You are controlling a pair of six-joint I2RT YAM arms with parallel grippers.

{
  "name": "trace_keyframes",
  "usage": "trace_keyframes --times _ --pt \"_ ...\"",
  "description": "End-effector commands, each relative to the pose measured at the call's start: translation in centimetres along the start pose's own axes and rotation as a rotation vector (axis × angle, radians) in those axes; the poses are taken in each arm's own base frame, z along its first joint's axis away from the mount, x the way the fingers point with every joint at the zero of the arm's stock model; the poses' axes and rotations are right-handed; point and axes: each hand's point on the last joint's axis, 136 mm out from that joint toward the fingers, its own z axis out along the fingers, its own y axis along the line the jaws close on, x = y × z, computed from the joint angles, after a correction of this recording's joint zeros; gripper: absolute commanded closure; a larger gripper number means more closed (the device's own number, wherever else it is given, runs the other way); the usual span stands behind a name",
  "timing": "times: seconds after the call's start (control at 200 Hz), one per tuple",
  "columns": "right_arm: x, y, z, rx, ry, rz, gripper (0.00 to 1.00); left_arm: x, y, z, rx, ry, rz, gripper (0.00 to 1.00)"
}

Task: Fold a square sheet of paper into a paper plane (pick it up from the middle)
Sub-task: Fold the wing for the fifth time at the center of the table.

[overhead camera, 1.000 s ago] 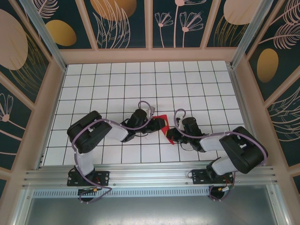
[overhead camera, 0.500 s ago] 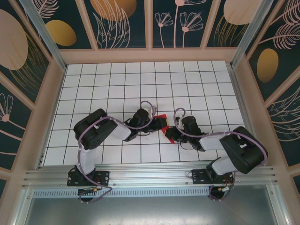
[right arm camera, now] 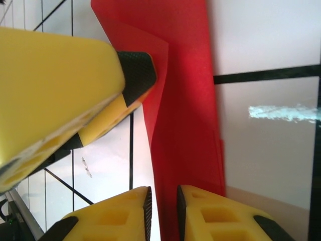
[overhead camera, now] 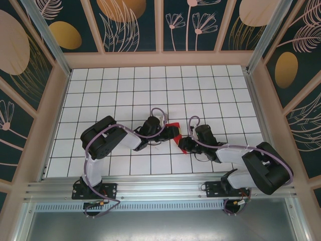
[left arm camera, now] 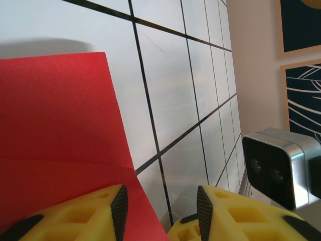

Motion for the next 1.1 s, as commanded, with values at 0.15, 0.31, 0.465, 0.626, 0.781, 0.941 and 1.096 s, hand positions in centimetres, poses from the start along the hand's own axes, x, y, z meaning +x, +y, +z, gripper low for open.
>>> trace_keyframes --times 0.15,0.31,0.465,0.626,0.781,0.941,1.096 --pt "0.0 -0.4 -0.9 0.034 -0.014 0.023 0.75 0.3 0.2 0.7 -0.003 0.023 0.033 0.58" --pt "0.0 -0.3 -1.3 0.041 -0.011 0.014 0.76 0.5 0.4 0.7 -0.006 0.028 0.032 0.59" --pt "0.6 -1.1 -1.3 0.078 0.012 0.020 0.81 0.5 0.4 0.8 -0.008 0.031 0.031 0.59" --pt "1.3 -1.8 -1.1 0.080 0.025 0.039 0.90 0.4 0.2 0.7 -0.002 0.030 0.032 0.59" --pt "1.9 -2.6 -0.6 0.084 0.044 0.064 0.94 0.1 -1.2 0.4 0.025 0.030 0.038 0.57" --pt "2.2 -3.1 -0.5 0.072 0.050 0.098 0.97 -0.2 -2.9 -0.1 0.064 0.028 0.054 0.53" --pt "2.3 -2.8 -0.6 0.053 0.049 0.106 0.97 -0.3 -4.7 -1.1 0.109 0.022 0.073 0.50"
